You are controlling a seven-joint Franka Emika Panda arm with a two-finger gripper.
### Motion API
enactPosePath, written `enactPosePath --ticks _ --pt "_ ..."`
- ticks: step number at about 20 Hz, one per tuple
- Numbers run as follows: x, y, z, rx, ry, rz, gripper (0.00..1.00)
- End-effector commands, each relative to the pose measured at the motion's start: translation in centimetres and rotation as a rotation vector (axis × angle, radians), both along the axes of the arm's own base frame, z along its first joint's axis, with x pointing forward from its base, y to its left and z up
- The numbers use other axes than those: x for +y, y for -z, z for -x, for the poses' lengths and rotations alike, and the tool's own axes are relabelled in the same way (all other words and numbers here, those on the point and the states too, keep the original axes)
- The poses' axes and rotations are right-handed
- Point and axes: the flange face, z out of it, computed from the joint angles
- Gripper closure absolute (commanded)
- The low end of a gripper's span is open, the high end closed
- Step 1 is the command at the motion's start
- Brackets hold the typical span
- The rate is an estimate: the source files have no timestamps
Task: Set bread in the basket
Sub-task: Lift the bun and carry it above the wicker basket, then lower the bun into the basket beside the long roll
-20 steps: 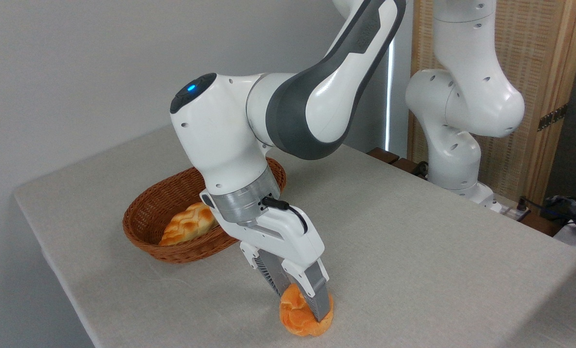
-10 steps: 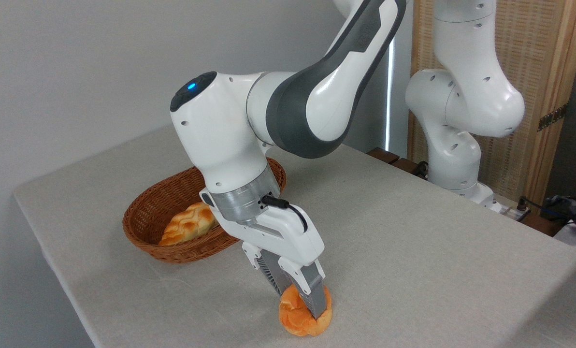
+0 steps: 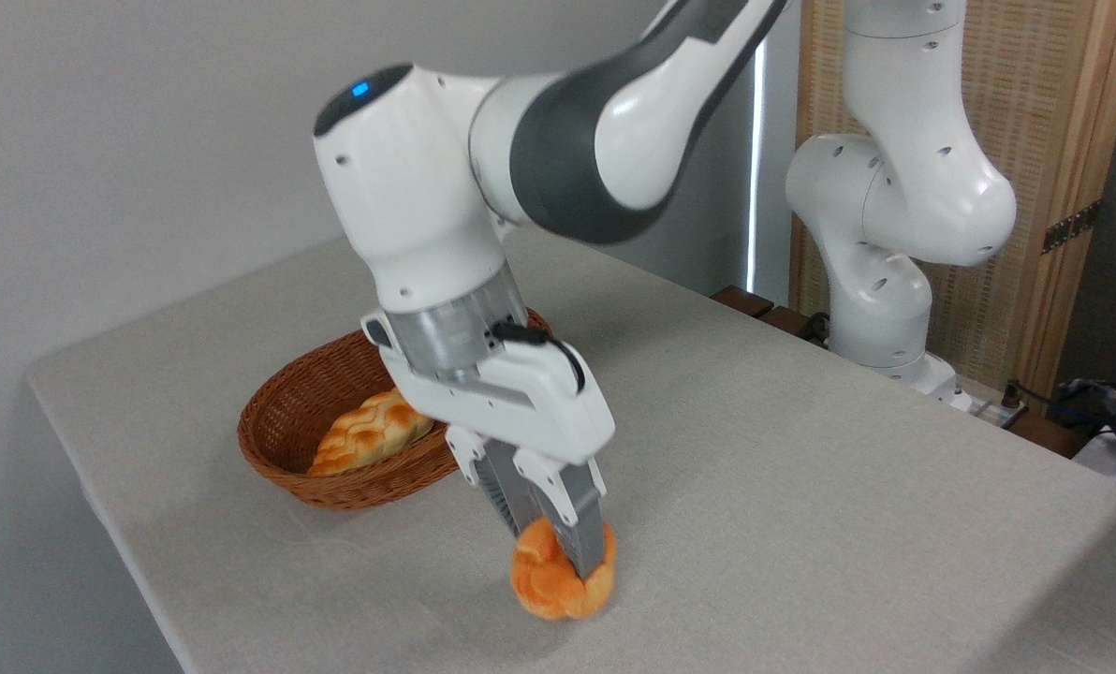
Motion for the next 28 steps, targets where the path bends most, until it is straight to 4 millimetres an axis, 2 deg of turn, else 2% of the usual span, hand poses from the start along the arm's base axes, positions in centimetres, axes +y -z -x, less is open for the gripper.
enactPosePath --ticks 1,2,5,7,13,16,17,18,23,24,26,28 --pt "-3.5 -3.8 -0.1 0.027 0.013 0.035 0.47" --pt "-4.4 -4.3 0.1 0.045 0.018 0.044 0.47" --pt "-8.9 -6.5 0.9 0.043 0.036 0.088 0.47" --pt "-12.8 -7.3 2.0 0.043 0.043 0.098 0.47" --pt "-24.5 -7.0 6.0 0.095 0.112 0.084 0.45" --pt "-28.8 -5.4 7.4 0.114 0.119 0.064 0.44" --pt "-29.7 -5.0 7.7 0.119 0.12 0.062 0.42" --pt "-30.0 -4.4 7.7 0.127 0.114 0.057 0.34" --pt "-32.3 -2.2 8.4 0.162 0.123 0.038 0.22" --pt "-32.4 -1.9 8.4 0.167 0.123 0.036 0.21" --pt "-32.4 -1.2 8.3 0.175 0.099 0.026 0.04" --pt "-32.4 -0.9 8.3 0.18 0.095 0.023 0.0"
